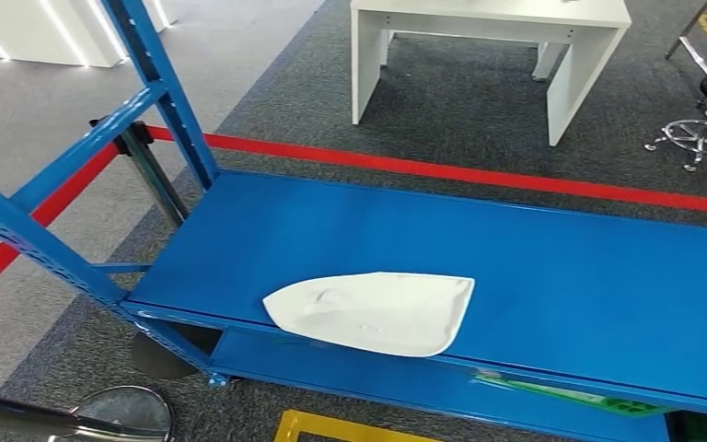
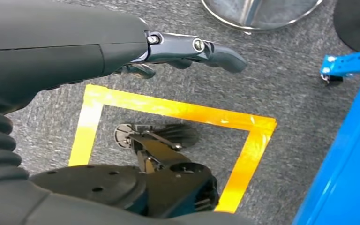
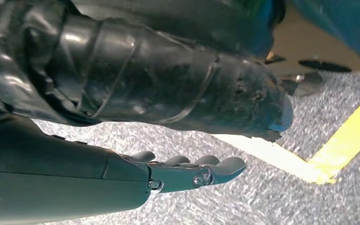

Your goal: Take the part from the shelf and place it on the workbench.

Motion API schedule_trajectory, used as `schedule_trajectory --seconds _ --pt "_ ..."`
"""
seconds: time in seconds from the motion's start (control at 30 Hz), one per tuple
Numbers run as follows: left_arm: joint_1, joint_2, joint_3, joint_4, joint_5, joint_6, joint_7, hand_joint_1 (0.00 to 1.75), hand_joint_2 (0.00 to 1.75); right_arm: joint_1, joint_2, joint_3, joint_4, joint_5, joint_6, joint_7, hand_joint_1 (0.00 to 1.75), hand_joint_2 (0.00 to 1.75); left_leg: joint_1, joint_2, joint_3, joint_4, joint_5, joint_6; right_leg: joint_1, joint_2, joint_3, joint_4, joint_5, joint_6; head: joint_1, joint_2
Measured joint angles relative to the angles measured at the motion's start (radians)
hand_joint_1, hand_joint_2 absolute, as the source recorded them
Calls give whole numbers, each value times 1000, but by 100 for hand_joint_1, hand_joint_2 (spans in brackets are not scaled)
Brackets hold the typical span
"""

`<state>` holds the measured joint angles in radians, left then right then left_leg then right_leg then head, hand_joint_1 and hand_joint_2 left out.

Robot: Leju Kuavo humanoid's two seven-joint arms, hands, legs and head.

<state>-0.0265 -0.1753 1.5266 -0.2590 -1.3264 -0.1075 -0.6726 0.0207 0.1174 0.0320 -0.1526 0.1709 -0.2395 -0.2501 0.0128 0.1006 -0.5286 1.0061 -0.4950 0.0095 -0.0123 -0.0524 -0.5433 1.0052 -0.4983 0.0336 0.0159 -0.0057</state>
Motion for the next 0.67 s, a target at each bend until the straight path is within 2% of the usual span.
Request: schedule_trajectory --seconds 0.03,0.1,0.17,0.2,0.23,0.27,0.3,0.33,0.37,0.4,0.43,0.5,0.6,0.67 --pt "-2 0 0 0 0 0 0 0 175 1 0 0 0 0 -1 0 0 0 2 4 4 -1 -1 -7 0 9 -1 -1 2 -8 -1 0" --pt "-4 0 0 0 0 0 0 0 175 2 0 0 0 0 -4 0 0 0 7 -24 0 21 -25 -19 -2 25 5 -7 8 -23 -5 0" --pt "-2 0 1 0 0 0 1 0 175 1 1 -1 0 0 -5 0 0 0 9 -71 -41 125 -89 -24 -4 42 10 -10 13 -33 -12 0" --pt "0 0 1 0 0 0 1 0 175 0 2 -1 0 0 -5 0 0 0 8 -84 -72 197 -123 -23 -3 53 9 -9 14 -36 -15 0" --pt "2 0 1 0 0 0 2 0 175 0 2 -1 0 0 -6 -1 0 0 7 -90 -100 258 -145 -23 -1 66 9 -9 15 -37 -17 0" --pt "3 0 1 0 0 0 3 0 175 0 2 -1 0 0 -6 -1 0 0 7 -92 -115 288 -146 -21 0 78 9 -9 15 -38 -18 0" --pt "4 0 1 0 0 0 3 0 175 1 2 -1 0 0 -8 0 0 0 7 -93 -115 281 -126 -18 2 88 10 -8 14 -38 -19 0" --pt "4 0 2 0 0 0 3 0 175 1 2 -1 0 0 -10 0 0 0 6 -94 -98 233 -88 -13 3 97 12 -8 14 -38 -20 0" --pt "3 0 2 0 0 0 3 0 175 2 2 -1 0 0 -13 0 0 0 5 -98 -71 162 -45 -7 4 105 14 -7 12 -38 -21 0" --pt "1 1 2 0 0 0 3 0 175 2 3 -2 0 0 -16 0 0 44 3 -104 -45 93 -13 -1 7 111 15 -4 10 -36 -22 0" --pt "0 1 2 0 0 -1 3 0 175 2 4 -2 0 0 -17 0 0 87 2 -110 -25 42 6 4 8 116 14 -2 8 -32 -24 0" --pt "-2 0 2 0 0 -1 3 0 175 1 4 -4 0 -6 -20 2 0 175 0 -116 -16 7 9 5 11 120 6 3 3 -29 -25 0" --pt "0 -2 2 0 0 0 4 0 175 3 4 -10 0 -20 -25 7 0 175 -2 -117 -16 4 8 3 8 116 -2 1 0 -37 -22 0" --pt "-1 -1 2 0 -1 2 7 0 175 1 4 -13 0 -24 -30 10 0 175 -3 -118 -16 4 7 4 7 115 -1 -2 1 -34 -20 0"
